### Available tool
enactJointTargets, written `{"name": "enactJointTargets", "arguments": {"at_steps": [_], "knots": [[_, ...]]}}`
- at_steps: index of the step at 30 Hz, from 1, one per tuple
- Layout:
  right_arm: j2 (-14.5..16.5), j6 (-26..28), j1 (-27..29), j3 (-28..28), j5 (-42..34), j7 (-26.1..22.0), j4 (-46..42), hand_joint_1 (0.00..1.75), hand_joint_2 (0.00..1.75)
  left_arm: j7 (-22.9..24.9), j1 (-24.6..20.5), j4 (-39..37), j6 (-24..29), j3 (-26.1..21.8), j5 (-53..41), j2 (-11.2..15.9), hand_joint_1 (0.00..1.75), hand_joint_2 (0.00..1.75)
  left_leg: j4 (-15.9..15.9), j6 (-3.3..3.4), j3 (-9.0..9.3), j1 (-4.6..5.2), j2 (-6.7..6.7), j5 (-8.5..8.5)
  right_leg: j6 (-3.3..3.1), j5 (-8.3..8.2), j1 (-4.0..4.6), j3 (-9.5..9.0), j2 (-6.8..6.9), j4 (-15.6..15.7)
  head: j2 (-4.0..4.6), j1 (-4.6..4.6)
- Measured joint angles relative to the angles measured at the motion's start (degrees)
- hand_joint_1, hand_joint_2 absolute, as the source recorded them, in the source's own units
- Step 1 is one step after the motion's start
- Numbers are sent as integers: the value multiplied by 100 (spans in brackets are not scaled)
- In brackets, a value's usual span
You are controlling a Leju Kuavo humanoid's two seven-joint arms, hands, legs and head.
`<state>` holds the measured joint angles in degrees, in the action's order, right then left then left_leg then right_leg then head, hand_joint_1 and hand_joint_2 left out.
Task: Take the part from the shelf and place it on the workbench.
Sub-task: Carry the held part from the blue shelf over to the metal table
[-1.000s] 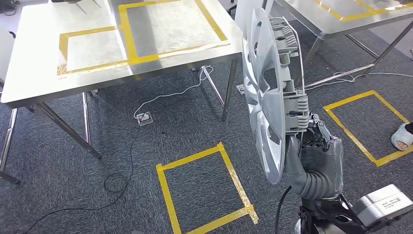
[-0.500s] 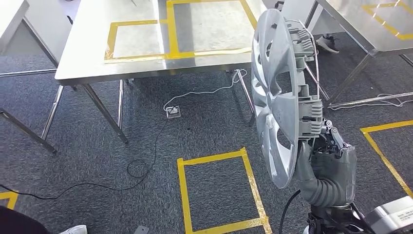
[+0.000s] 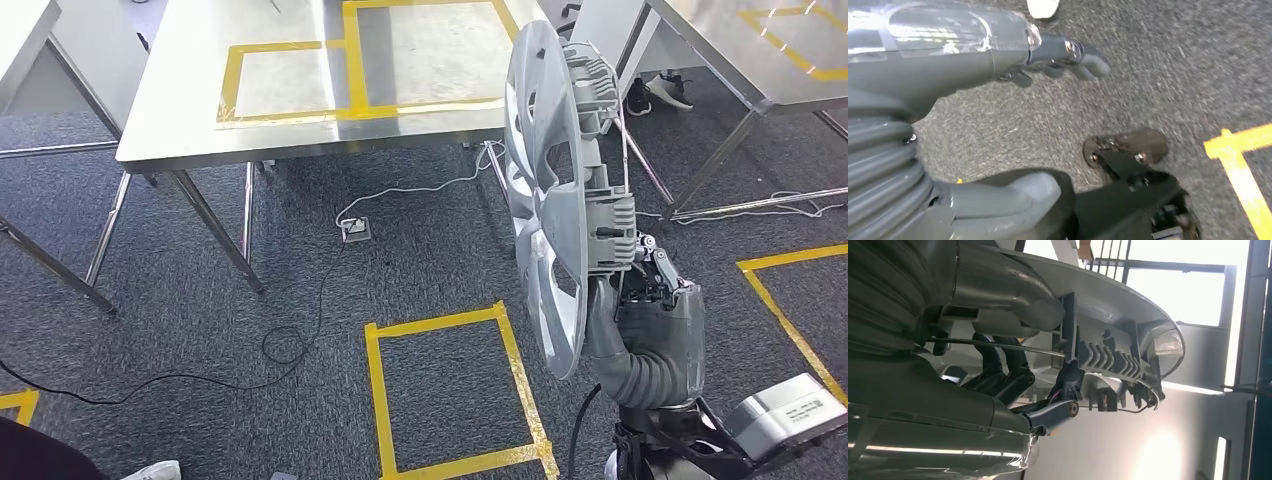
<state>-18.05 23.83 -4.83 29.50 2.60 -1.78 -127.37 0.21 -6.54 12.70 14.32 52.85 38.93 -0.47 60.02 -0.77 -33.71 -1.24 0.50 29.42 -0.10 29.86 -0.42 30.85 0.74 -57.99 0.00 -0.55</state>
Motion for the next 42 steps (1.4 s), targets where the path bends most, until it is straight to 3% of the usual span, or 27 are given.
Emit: {"name": "enactJointTargets", "arguments": {"at_steps": [1, 3, 9, 12, 15, 19, 42], "knots": [[1, -2, 0, 1, -10, -1, -1, 175, 175, 10, 2, -1, 3, 0, 2, -1, 0, 175, -8, 5, 1, 5, -2, -2, -52, 3, -2, -2, -2, 2, 0, -30], [1, -5, -2, 1, -19, -2, -1, 175, 175, 19, 1, -1, 7, 0, 2, -3, 0, 175, -9, 17, 1, 20, -8, -1, -79, -16, -9, -11, -1, 23, 0, -79], [2, -22, -2, 1, -35, -9, -1, 175, 175, 56, 0, -1, 8, 0, 23, -22, 0, 175, -6, 88, -3, 38, -10, 13, -19, -47, -17, -33, -2, 82, 0, -180], [2, -25, -2, 2, -37, -11, -1, 175, 175, 56, 0, -1, 8, 0, 24, -23, 0, 175, -4, 101, -5, 42, -10, 20, 61, -49, -24, -37, -2, 97, 0, -198], [0, -28, -2, 1, -48, -14, -1, 175, 175, 65, 0, -1, 3, 0, 37, -23, 0, 175, -2, 105, -6, 47, -11, 22, 146, -44, -34, -39, -2, 105, 0, -201], [-1, -42, -3, 1, -84, -29, 1, 175, 175, 73, 0, -1, -23, 0, 76, -21, 0, 175, -3, 105, -4, 45, -14, 23, 188, -37, -34, -39, 0, 105, 0, -189], [-1, -119, 0, -1, -158, -159, 3, 175, 175, 84, 0, -1, -37, 0, 83, -14, 0, 175, -14, 104, 2, 36, -16, 22, 195, -30, -28, -37, -1, 96, 0, -176]]}}
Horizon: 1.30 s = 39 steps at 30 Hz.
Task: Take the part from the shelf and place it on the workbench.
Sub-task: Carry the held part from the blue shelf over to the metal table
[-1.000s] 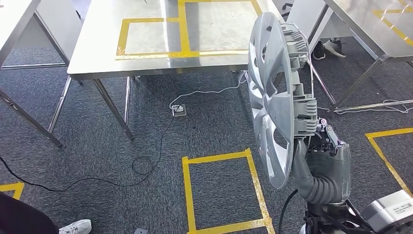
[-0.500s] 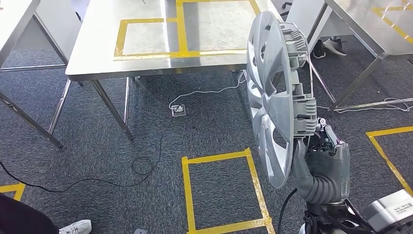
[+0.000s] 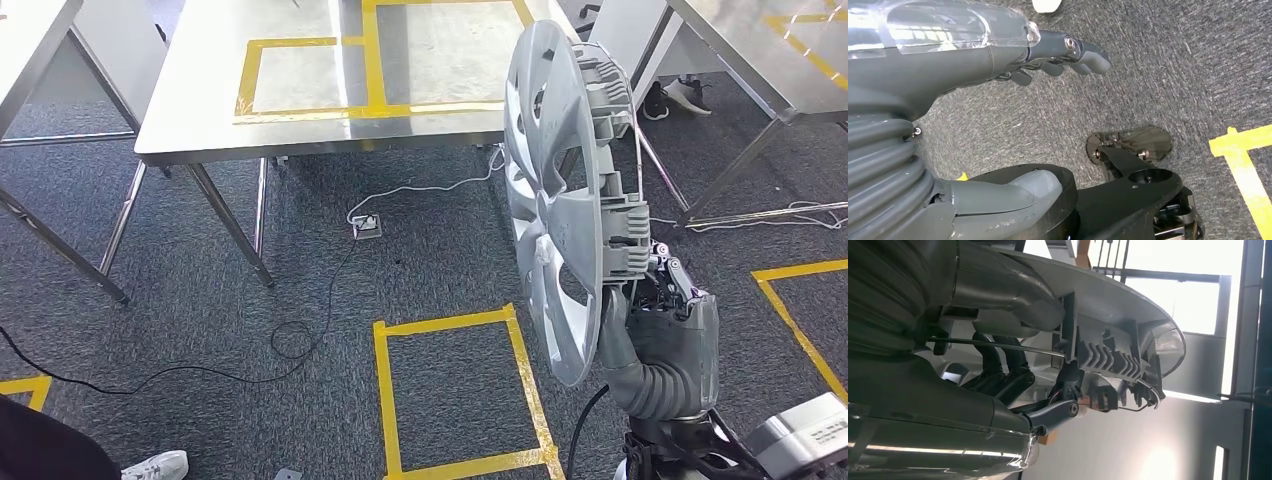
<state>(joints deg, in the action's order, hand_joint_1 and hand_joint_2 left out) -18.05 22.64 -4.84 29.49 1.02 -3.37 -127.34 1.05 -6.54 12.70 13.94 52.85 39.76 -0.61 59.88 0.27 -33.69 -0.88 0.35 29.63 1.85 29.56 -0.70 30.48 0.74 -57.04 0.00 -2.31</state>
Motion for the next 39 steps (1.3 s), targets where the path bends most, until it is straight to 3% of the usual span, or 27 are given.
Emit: {"name": "enactJointTargets", "arguments": {"at_steps": [16, 20, 22, 25, 26, 27, 29, 31, 32, 36, 37, 39], "knots": [[0, 1, 2, -2, -44, -90, 0, 175, 175, -2, 0, 0, 16, 0, 2, 2, 0, 175, 1, 1, 0, 0, -8, 1, 1, 0, 0, 0, 0, 0, 0, 2], [0, 1, 1, -2, -49, -97, -10, 175, 175, -11, -2, 1, 27, 0, 3, 11, 0, 175, -80, 116, 47, 26, -17, -23, 112, -24, -30, -35, 7, 81, 0, 42], [1, 2, 2, -8, -50, -106, -16, 175, 175, -13, -5, 2, 30, 0, 4, 14, 0, 175, -213, 166, 134, 2, -12, -82, 128, 142, -33, 73, -13, -176, 0, 33], [3, 1, 9, -12, -50, -127, -14, 175, 175, -13, -4, 1, 31, 0, 3, 20, 0, 175, -258, 184, 187, 1, -9, -84, 131, 591, -40, 658, -41, -1279, 0, -41], [4, 1, 15, -10, -50, -131, -12, 175, 175, -13, -2, 1, 31, 0, 3, 22, 0, 175, -258, 177, 200, 4, -15, -71, 131, 605, -41, 803, -43, -1502, 0, -56], [3, 0, 19, -9, -51, -132, -10, 175, 175, -13, 0, 0, 30, 0, 4, 23, 0, 175, -257, 163, 222, 4, -24, -53, 128, 495, -44, 844, -43, -1502, 0, -68], [3, 0, 28, -7, -52, -133, -7, 175, 175, -13, 0, 2, 29, 0, 4, 20, 0, 175, -255, 115, 295, -3, -47, -3, 109, 23, -55, 628, -42, -899, 0, -104], [4, -1, 26, -7, -52, -133, -4, 175, 175, -14, -4, 3, 28, 0, 4, 17, 0, 175, -244, 49, 341, 15, -59, 52, 65, -256, -45, 337, -45, -243, 0, -148], [4, -1, 28, -7, -51, -134, -4, 175, 175, -14, -6, 3, 28, 0, 4, 17, 0, 175, -239, 16, 344, 27, -57, 69, 36, -276, -36, 267, -49, -82, 0, -155], [2, 5, 43, -9, -51, -137, -10, 175, 175, -14, -8, 2, 28, 3, 6, 20, 0, 175, -165, -107, 335, 28, -27, 176, -103, -197, -46, 211, -58, -21, 0, -59], [1, 9, 46, -10, -51, -137, -13, 175, 175, -15, -12, 2, 28, 3, 5, 20, 0, 175, 7, -134, 259, 26, -24, 278, -135, -189, -57, 188, -53, -8, 0, -18], [0, 14, 52, -9, -50, -138, -16, 175, 175, -15, -11, 2, 28, 4, 7, 20, 0, 175, 701, -167, -125, 23, -26, 572, -184, -161, -58, 160, -44, 1, 0, 93]]}}
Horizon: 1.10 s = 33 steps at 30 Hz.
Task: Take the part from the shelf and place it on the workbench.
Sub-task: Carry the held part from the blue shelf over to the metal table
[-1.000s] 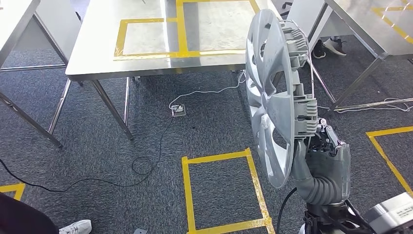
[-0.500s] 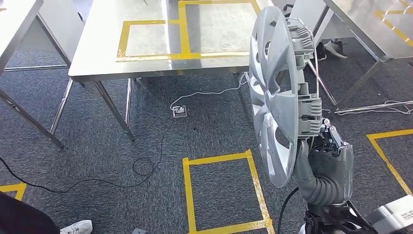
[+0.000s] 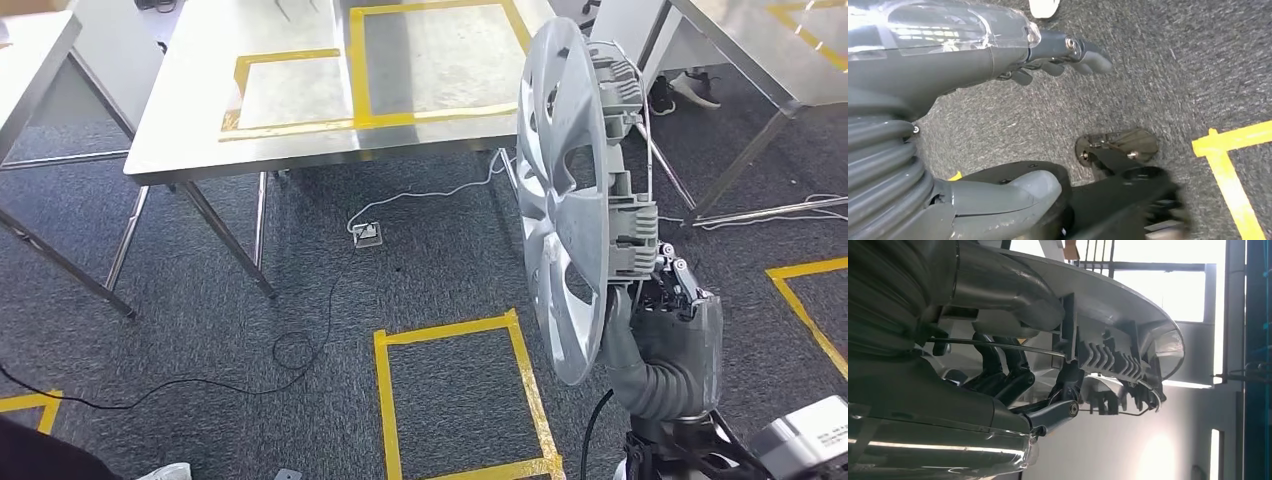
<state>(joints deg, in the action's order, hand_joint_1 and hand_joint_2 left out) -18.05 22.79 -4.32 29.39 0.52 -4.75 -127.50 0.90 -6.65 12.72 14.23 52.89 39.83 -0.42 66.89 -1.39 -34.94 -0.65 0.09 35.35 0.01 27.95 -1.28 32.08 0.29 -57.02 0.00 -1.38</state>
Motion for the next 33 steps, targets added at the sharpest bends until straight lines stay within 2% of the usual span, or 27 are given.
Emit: {"name": "enactJointTargets", "arguments": {"at_steps": [1, 2, 3, 4, 6, 7, 8, 12, 13, 14, 16, 17, 18, 19, 20, 21, 22, 23, 24, 25, 27, 29, 31, 32, 33], "knots": [[0, 1, 4, 0, 0, -1, 1, 175, 175, -1, 2, 0, 1, 0, 2, 0, 0, 175, 394, -8, -246, -3, -3, 119, -14, 16, 8, -9, 1, -1, 0, 54], [0, 1, 9, 2, 0, -1, 1, 175, 175, -1, 4, 0, 1, 1, 3, 1, 0, 175, 665, -12, -440, -3, -5, 145, -22, 37, 16, -27, 0, -3, 0, 95], [0, 1, 15, 3, -1, -1, 2, 175, 175, 0, 7, -1, 2, 1, 4, 3, 0, 175, 737, -10, -539, -3, -6, 56, -23, 64, 21, -58, -2, -5, 0, 126], [0, 1, 21, 4, -1, -1, 3, 175, 175, 1, 8, -1, 2, 3, 4, 5, 0, 175, 573, -2, -515, -3, -5, -155, -16, 97, 23, -104, -6, -8, 0, 154], [0, 1, 26, 5, -1, -1, 4, 175, 175, 2, 12, -2, 1, 9, 4, 12, 0, 175, -111, 32, -267, 2, 6, -653, 22, 181, 26, -207, -12, -13, 0, 210], [0, 1, 22, 5, -1, -2, 4, 175, 175, 1, 12, -2, 1, 15, 4, 14, 0, 175, -417, 55, -135, 9, 13, -789, 53, 221, 33, -240, -16, -23, 0, 236], [1, 1, 19, 3, -1, -4, 3, 175, 175, 1, 9, -2, 1, 22, 4, 15, 0, 175, -606, 87, -53, 18, 19, -821, 85, 248, 41, -251, -17, -31, 0, 252], [2, 0, 11, -2, -2, -9, -1, 175, 175, 2, 21, -2, 0, 43, 4, 13, 0, 175, -743, 231, 40, 28, 12, -703, 192, 333, 34, -252, -16, -58, 0, 201], [2, 0, 9, -5, -2, -9, -3, 175, 175, 1, 21, -2, 0, 44, 4, 13, 0, 175, -755, 266, 71, 20, 12, -689, 217, 418, 30, -197, -16, -198, 0, 170], [2, -3, 10, -8, -1, -9, -3, 175, 175, 1, 16, -2, 0, 44, 4, 13, 0, 175, -765, 299, 103, 15, 15, -674, 239, 549, 27, -64, -16, -472, 0, 130], [2, -10, 14, -15, -1, -10, 0, 175, 175, 0, 10, -2, 0, 45, 4, 11, 0, 175, -764, 350, 139, 36, 27, -633, 259, 835, 30, 394, -17, -1278, 0, 37], [2, -13, 17, -16, -1, -10, 2, 175, 175, 0, 13, -2, 0, 45, 4, 11, 0, 175, -764, 366, 157, 52, 33, -613, 254, 894, 33, 616, -18, -1605, 0, 0], [2, -14, 20, -18, -2, -10, 3, 175, 175, 0, 16, -2, 0, 46, 4, 11, 0, 175, -764, 377, 182, 72, 35, -589, 235, 836, 40, 752, -18, -1741, 0, -28], [2, -14, 21, -20, -2, -10, 3, 175, 175, 0, 18, -2, 0, 46, 4, 11, 0, 175, -764, 385, 218, 95, 33, -564, 196, 656, 54, 775, -20, -1644, 0, -56], [2, -14, 22, -21, -2, -10, 3, 175, 175, 0, 18, -2, 0, 46, 4, 10, 0, 175, -765, 389, 264, 117, 29, -535, 137, 389, 78, 692, -25, -1339, 0, -81], [2, -14, 22, -22, -2, -10, 2, 175, 175, 0, 16, -2, 0, 46, 4, 7, 0, 175, -770, 392, 304, 131, 25, -505, 51, 141, 117, 553, -35, -954, 0, -99], [3, -14, 23, -24, -2, -9, 2, 175, 175, 1, 11, -1, 0, 46, 4, -1, 0, 175, -773, 386, 335, 147, 21, -478, -36, -31, 150, 415, -37, -616, 0, -99], [3, -14, 18, -25, -2, -9, 0, 175, 175, 1, 7, -1, -1, 46, 4, -8, 0, 175, -776, 370, 348, 148, 22, -459, -106, -105, 181, 306, -37, -370, 0, -101], [3, -14, 16, -26, -2, -9, -1, 175, 175, 1, 4, 1, -1, 46, 4, -19, 0, 175, -782, 348, 347, 142, 25, -447, -154, -100, 206, 248, -35, -250, 0, -97], [3, -14, 14, -26, -2, -9, -1, 175, 175, 2, 1, 1, -4, 46, 4, -28, 0, 175, -790, 319, 349, 139, 33, -442, -170, -79, 217, 224, -28, -199, 0, -96], [3, -14, 15, -26, -2, -10, -2, 175, 175, 2, -1, 2, -7, 48, 4, -32, 0, 175, -789, 264, 367, 134, 34, -410, -163, -93, 198, 144, -19, -62, 0, -119], [10, -14, 16, -27, -2, -10, -2, 175, 175, 1, -4, 2, -3, 48, 3, -27, 0, 175, -514, 201, 257, 125, -5, -244, -148, -122, 144, 31, 0, 81, 0, -87], [22, -14, 16, -27, -2, -10, 2, 175, 175, 1, -1, 2, 1, 48, 3, -22, 0, 175, 160, 129, -123, 74, -33, 36, -137, -103, 117, -24, 12, 119, 0, -6], [27, -14, 17, -26, -2, -10, 4, 175, 175, 2, 2, 2, 1, 48, 4, -17, 0, 175, 479, 92, -330, 44, -32, 119, -125, -81, 106, -40, 14, 114, 0, 27], [31, -14, 20, -26, -2, -10, 8, 175, 175, 2, 6, 1, 2, 48, 4, -11, 0, 175, 651, 56, -473, 15, -29, 100, -105, -52, 93, -61, 15, 105, 0, 55]]}}
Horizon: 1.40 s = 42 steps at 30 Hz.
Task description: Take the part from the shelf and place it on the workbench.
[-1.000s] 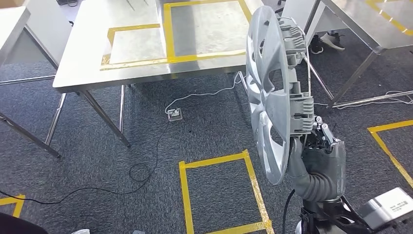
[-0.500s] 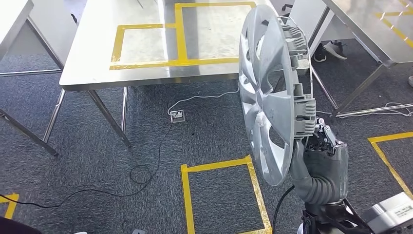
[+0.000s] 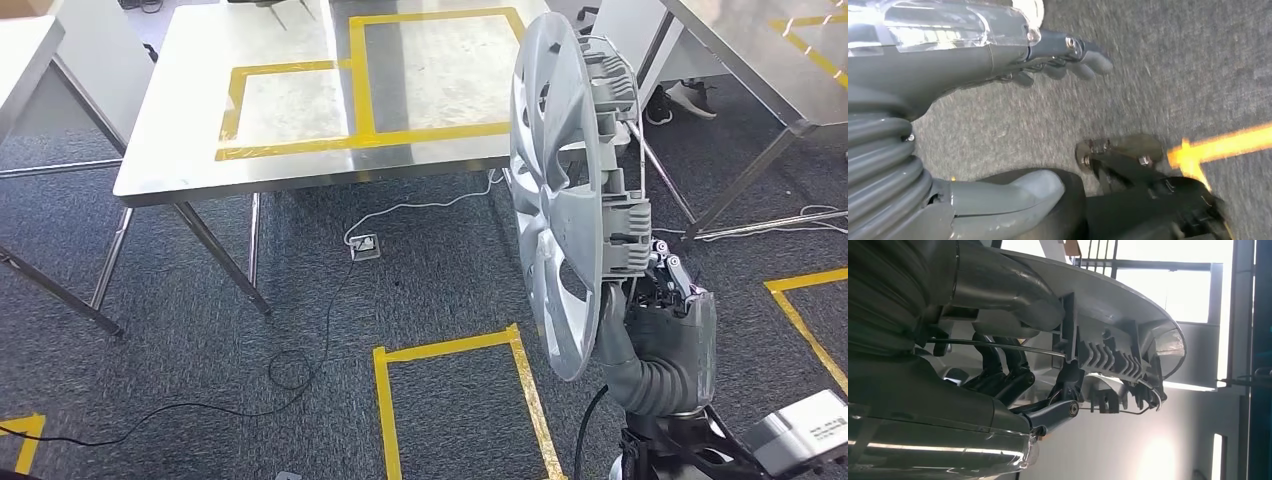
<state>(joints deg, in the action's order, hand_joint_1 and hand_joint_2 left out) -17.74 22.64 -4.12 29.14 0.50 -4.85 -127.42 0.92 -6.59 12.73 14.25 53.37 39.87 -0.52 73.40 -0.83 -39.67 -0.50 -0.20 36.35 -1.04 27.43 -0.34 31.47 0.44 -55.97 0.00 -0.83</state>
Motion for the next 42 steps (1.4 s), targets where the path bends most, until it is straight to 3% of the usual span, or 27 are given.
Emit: {"name": "enactJointTargets", "arguments": {"at_steps": [1, 2, 3, 5, 9, 11, 14, 15, 16, 17, 19, 20, 22, 26, 27, 29, 30, 31, 32, 34, 35, 37, 40, 42], "knots": [[2, 0, 3, 0, -1, 0, 7, 175, 175, 0, 2, -2, 1, 0, 0, 9, 0, 175, -37, -34, -38, -27, 7, -136, 27, 34, -17, -28, -1, -15, 0, 27], [2, -1, 6, 1, -2, 0, 14, 175, 175, 0, 3, -3, 0, 0, 0, 19, 0, 175, -288, -64, 37, -50, 19, -367, 61, 75, -39, -64, -3, -37, 0, 52], [2, -1, 9, 1, -4, 0, 20, 175, 175, 0, 3, -4, -1, 0, -1, 26, 0, 175, -651, -95, 179, -70, 38, -603, 102, 127, -61, -100, -2, -67, 0, 81], [2, -1, 13, -1, -7, -3, 26, 175, 175, 0, 1, -4, -11, 1, -5, 31, 0, 175, -1205, -102, 432, -67, 76, -836, 191, 223, -73, -141, -5, -131, 0, 152], [13, -1, 15, -4, -38, -31, 27, 175, 175, -4, 4, -5, -1, 16, -14, 38, 0, 175, -1342, 85, 505, -34, 77, -776, 307, 298, -81, -175, 4, -133, 0, 105], [21, -15, 11, -5, -56, -38, 29, 175, 175, -24, 0, -5, 28, 37, -14, 50, 0, 175, -1360, 162, 544, -46, 67, -759, 347, 442, -88, -84, 4, -352, 0, 45], [27, -63, -7, -1, -94, -42, 55, 175, 175, -73, -2, -5, 75, 48, 12, 80, 0, 175, -1365, 239, 598, -23, 71, -708, 356, 830, -80, 504, -1, -1405, 0, -95], [30, -81, -17, 3, -109, -42, 70, 175, 175, -85, -1, -5, 90, 49, 31, 94, 0, 175, -1364, 254, 617, -6, 71, -688, 341, 855, -74, 695, -2, -1675, 0, -128], [33, -100, -31, 10, -123, -42, 82, 175, 175, -92, -1, -5, 103, 49, 56, 110, 0, 175, -1364, 263, 642, 12, 68, -667, 314, 773, -64, 801, -4, -1758, 0, -156], [39, -120, -53, 21, -137, -42, 92, 175, 175, -97, 0, -5, 116, 49, 78, 125, 0, 175, -1364, 266, 677, 30, 64, -642, 272, 584, -49, 798, -7, -1623, 0, -183], [51, -156, -110, 39, -173, -45, 106, 175, 175, -85, -5, -4, 134, 48, 131, 146, 0, 175, -1370, 264, 755, 62, 55, -587, 142, 125, 3, 580, -24, -980, 0, -216], [59, -171, -142, 44, -197, -53, 117, 175, 175, -68, -11, -4, 137, 48, 158, 153, 0, 175, -1373, 254, 778, 71, 52, -563, 79, -13, 32, 459, -30, -674, 0, -219], [83, -186, -196, 51, -252, -101, 133, 175, 175, -14, -21, -3, 130, 46, 206, 161, 0, 175, -1386, 207, 779, 65, 57, -540, 2, -33, 79, 329, -35, -373, 0, -221], [136, -187, -224, 68, -371, -221, 146, 175, 175, 171, -31, -3, 91, 48, 223, 180, 0, 175, -1268, 81, 741, 48, 50, -431, -3, -44, 46, 171, -17, -111, 0, -218], [156, -186, -225, 73, -412, -234, 158, 175, 175, 228, -34, -3, 92, 48, 223, 188, 0, 175, -1033, 48, 622, 42, 32, -316, -2, -53, 26, 116, -7, -50, 0, -183], [189, -181, -226, 82, -492, -246, 194, 175, 175, 297, -31, -3, 94, 48, 228, 198, 0, 175, -341, -11, 207, 13, 4, -52, -16, -25, 24, 62, 3, -23, 0, -92], [199, -174, -221, 86, -527, -254, 214, 175, 175, 309, -24, -3, 95, 48, 232, 204, 0, 175, -60, -39, 10, -4, 3, 2, -15, -1, 21, 43, 4, -28, 0, -59], [207, -163, -210, 90, -560, -269, 236, 175, 175, 310, -15, -3, 99, 48, 236, 213, 0, 175, 39, -64, -102, -21, 6, -61, -6, 30, 15, 16, 3, -36, 0, -28], [215, -151, -197, 95, -593, -293, 260, 175, 175, 313, -7, -3, 103, 48, 238, 225, 0, 175, -71, -87, -105, -37, 13, -234, 10, 67, 5, -20, 0, -48, 0, -1], [233, -135, -166, 106, -645, -353, 308, 175, 175, 334, -2, -3, 115, 48, 240, 253, 0, 175, -737, -123, 146, -69, 43, -704, 68, 167, -19, -98, -4, -93, 0, 59], [239, -132, -153, 113, -665, -388, 331, 175, 175, 355, -4, -3, 118, 48, 240, 262, 0, 175, -1048, -122, 283, -73, 60, -840, 107, 222, -15, -119, -6, -132, 0, 100], [246, -123, -120, 129, -697, -458, 365, 175, 175, 404, -6, -3, 123, 48, 240, 274, 0, 175, -1296, -45, 399, -62, 78, -865, 182, 290, -2, -127, -11, -169, 0, 129], [248, -105, -80, 159, -726, -557, 399, 175, 175, 461, 1, -5, 130, 48, 240, 298, 0, 175, -1321, 101, 427, -53, 71, -821, 264, 355, -13, -147, -10, -186, 0, 70], [247, -102, -65, 174, -742, -611, 416, 175, 175, 475, -3, -4, 135, 47, 240, 320, 0, 175, -1345, 178, 491, -64, 70, -790, 313, 545, -20, -3, -13, -538, 0, 9]]}}
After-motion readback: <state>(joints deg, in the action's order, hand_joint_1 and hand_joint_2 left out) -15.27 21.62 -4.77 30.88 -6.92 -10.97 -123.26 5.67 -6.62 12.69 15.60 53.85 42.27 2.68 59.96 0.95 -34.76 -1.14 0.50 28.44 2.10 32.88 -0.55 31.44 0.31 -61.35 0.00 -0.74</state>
